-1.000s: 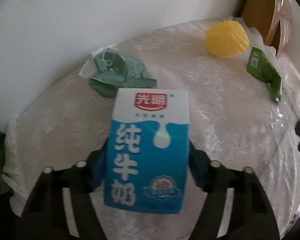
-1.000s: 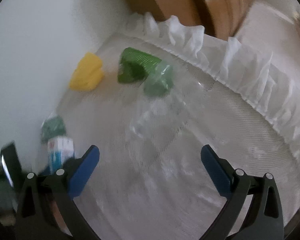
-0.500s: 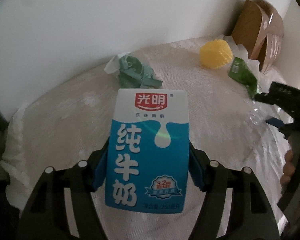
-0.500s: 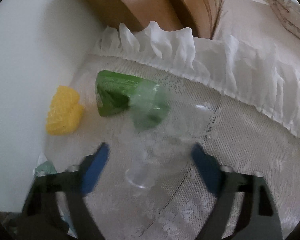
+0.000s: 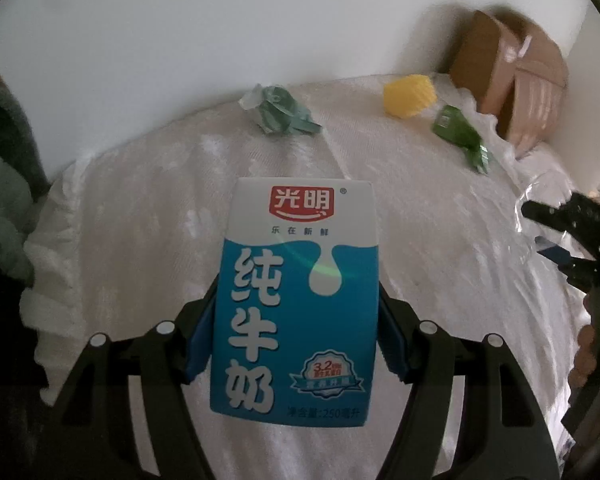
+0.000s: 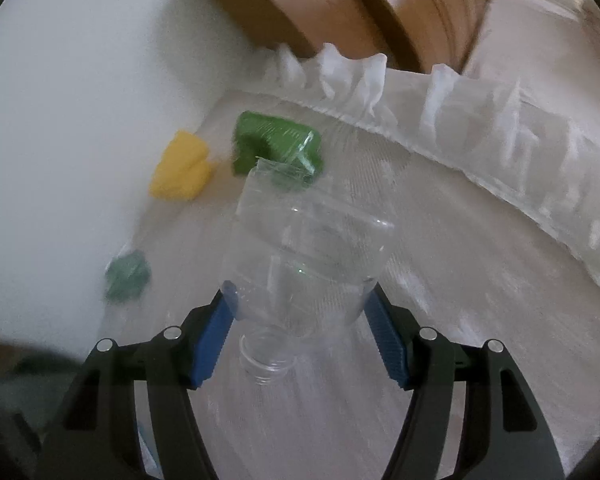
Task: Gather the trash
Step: 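Carry both items over the green wastebasket and open both tools to drop them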
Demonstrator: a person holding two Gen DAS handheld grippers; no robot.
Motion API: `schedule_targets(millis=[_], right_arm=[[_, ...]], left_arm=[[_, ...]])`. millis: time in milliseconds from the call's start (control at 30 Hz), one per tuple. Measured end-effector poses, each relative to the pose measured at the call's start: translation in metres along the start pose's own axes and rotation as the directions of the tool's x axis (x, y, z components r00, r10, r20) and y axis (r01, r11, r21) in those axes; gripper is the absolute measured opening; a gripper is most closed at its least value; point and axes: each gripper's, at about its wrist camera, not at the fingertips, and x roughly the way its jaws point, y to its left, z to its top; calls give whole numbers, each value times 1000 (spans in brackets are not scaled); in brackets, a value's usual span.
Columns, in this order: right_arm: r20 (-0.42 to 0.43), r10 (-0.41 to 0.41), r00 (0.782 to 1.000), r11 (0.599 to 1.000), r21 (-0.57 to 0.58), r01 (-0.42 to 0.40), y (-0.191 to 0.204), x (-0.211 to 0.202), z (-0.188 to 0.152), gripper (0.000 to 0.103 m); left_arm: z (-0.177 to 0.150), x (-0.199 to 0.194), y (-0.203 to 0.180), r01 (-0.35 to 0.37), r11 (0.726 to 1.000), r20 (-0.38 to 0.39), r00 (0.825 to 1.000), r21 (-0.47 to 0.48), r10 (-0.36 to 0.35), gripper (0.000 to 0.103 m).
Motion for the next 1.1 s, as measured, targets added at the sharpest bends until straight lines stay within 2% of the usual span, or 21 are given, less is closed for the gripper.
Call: schedule_targets(millis=[100,200,267,367,500,633,933,1000,1100], right_arm=[[-11,0,1000,996,-85,-1,-12,-30,-25,66],[-31,-27,999,988,-150,23,-33,-63,-56,66],[-56,-43,997,985,-167,33,-47,-78,-75,66],[-94,-63,994,980,-196,43,-77,-103,-107,66],[-93,-100,991,973,-217,78,-112,-132,-134,66],[-79,-135,988,974,-191,118,-150,-153,-144,66],[-36,-143,989,983,-118,138,-215,-193,-154,66],[-37,-177,984,979,-109,172,-234,-202,-158,66],[-65,-274,960,957,-119,265,-264,-206,-167,66]], left_arm=[[-19,-18,-18,-11,999,5,1000,35,10,65],[-42,-35,-43,17,998,-9,1000,66,-16,65],[-61,-44,-65,65,994,-42,997,89,-62,65],[-86,-51,-98,88,988,-77,994,124,-78,65],[-116,-58,-143,117,970,-102,990,215,-96,65],[-138,-66,-188,172,943,-128,982,285,-140,65],[-163,-74,-268,213,888,-149,975,408,-165,65],[-169,-75,-284,224,872,-160,972,435,-170,65],[-176,-74,-307,241,846,-179,968,475,-176,65]])
